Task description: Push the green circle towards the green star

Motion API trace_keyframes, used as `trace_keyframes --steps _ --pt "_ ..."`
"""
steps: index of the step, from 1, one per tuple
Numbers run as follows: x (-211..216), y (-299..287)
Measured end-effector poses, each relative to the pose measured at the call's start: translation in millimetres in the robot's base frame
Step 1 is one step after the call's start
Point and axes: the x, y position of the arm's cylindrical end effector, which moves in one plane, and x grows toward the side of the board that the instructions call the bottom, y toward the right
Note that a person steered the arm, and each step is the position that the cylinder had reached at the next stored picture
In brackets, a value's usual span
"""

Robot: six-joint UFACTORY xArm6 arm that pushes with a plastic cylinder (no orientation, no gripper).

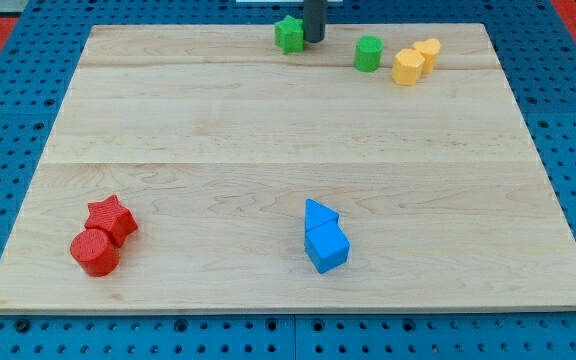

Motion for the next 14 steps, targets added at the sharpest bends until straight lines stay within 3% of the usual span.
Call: trace_keyframes --steps 2,3,4,5,9,13,14 --pt "-17.2 -8.5" --pt "-17.4 24.1" --pt "-13.3 100.5" --pt "7.4 124.8" --pt "53.4 85.1" --pt "57.9 59.3" --pt "57.9 30.4"
